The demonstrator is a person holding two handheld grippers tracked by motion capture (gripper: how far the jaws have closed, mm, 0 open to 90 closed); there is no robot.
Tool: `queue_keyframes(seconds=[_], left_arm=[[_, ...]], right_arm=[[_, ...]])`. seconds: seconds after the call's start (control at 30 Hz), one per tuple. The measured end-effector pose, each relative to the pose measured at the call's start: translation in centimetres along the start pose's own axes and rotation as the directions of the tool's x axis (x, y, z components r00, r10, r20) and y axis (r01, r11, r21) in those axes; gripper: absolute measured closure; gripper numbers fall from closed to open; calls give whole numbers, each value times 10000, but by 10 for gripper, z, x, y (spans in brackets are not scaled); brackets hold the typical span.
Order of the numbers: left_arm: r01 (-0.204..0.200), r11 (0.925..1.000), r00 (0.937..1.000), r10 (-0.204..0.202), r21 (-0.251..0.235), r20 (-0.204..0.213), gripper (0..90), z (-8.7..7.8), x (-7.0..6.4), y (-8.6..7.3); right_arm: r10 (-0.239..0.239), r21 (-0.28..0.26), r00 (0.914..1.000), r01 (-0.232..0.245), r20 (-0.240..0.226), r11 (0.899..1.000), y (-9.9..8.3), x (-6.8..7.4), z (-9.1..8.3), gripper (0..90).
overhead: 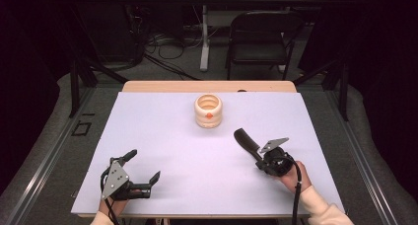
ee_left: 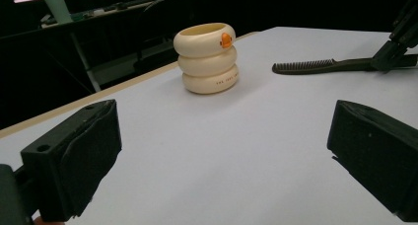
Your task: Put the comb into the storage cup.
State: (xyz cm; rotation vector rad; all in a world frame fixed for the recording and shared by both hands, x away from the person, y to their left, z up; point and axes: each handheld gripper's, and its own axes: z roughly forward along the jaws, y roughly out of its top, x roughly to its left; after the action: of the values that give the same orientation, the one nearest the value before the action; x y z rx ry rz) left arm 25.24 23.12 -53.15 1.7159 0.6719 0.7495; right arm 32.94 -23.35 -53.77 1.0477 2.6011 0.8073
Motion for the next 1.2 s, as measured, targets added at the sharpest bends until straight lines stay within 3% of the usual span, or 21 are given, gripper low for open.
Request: queue_keyframes(seconds=[1.2], left_arm=[[-12, 10000, 10000, 12, 14, -12, 1, 0, 0, 0]], right_arm=[[-205, 85, 9982, 200, 560, 9998, 0, -10, 0, 900]])
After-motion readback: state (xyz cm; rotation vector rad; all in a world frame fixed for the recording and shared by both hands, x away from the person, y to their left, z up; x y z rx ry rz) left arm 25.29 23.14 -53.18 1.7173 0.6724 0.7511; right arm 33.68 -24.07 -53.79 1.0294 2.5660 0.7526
